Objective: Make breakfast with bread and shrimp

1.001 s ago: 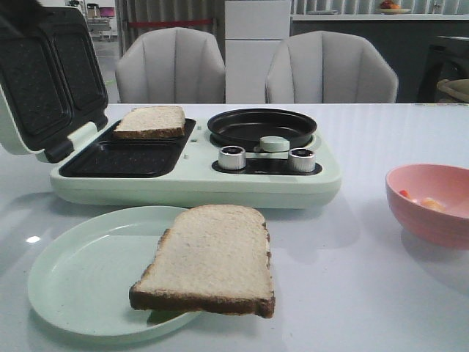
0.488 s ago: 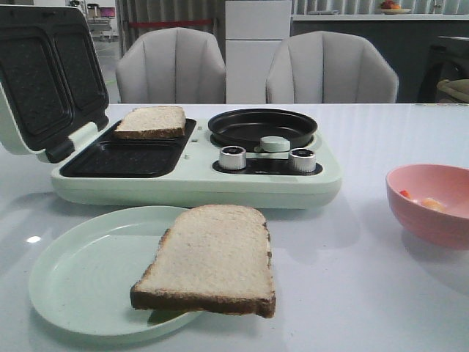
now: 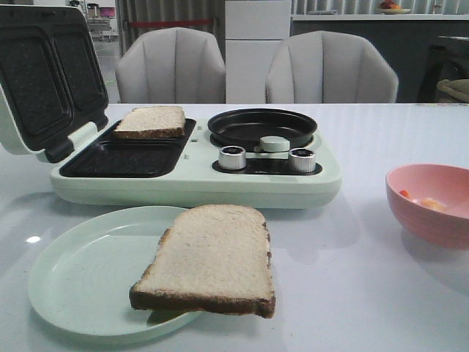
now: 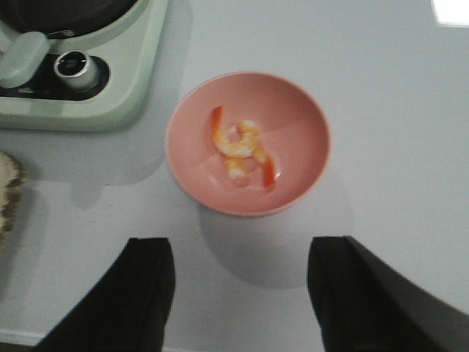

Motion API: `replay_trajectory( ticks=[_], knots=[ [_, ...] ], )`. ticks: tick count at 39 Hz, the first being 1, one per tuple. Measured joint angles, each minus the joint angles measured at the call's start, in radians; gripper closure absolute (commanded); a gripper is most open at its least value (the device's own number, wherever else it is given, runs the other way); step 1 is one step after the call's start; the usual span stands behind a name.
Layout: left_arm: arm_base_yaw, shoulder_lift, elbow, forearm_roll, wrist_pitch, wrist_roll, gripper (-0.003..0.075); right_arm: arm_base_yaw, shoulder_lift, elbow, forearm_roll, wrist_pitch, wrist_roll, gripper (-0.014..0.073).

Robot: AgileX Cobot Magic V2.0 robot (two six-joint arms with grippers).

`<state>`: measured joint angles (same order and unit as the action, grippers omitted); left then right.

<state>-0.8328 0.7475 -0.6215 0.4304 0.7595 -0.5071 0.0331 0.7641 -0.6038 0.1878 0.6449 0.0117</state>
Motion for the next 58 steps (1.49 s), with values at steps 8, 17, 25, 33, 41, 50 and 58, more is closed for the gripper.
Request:
replay_trajectory(
  ticks=[8, 17, 25, 33, 41, 50, 58],
  knots=[
    [0.000, 0.000, 0.000, 0.000, 0.002, 0.000, 0.0262, 0.104, 0.126, 0.025, 0.486, 0.085, -0.311, 0.0083],
    [0.000, 0.000, 0.000, 0.000, 0.002, 0.000, 0.0262, 0.294, 0.330, 0.113, 0.842, -0.111, -0.513, 0.0083],
    [0.000, 0.000, 0.000, 0.000, 0.002, -0.002, 0.0262, 0.358, 0.564, 0.074, 1.068, -0.197, -0.706, 0.0083],
    [0.000, 0.000, 0.000, 0.000, 0.002, -0.002, 0.0262, 0.358, 0.750, -0.035, 1.262, -0.179, -0.899, 0.0083],
    [0.000, 0.000, 0.000, 0.000, 0.002, -0.002, 0.0262, 0.360, 0.926, -0.114, 1.382, -0.136, -0.998, 0.0083],
    [0.000, 0.000, 0.000, 0.000, 0.002, -0.002, 0.0262, 0.360, 1.014, -0.143, 1.426, -0.088, -1.057, 0.0182],
    [0.000, 0.000, 0.000, 0.000, 0.002, -0.002, 0.0262, 0.360, 1.019, -0.159, 1.445, -0.062, -1.076, 0.0493]
  ],
)
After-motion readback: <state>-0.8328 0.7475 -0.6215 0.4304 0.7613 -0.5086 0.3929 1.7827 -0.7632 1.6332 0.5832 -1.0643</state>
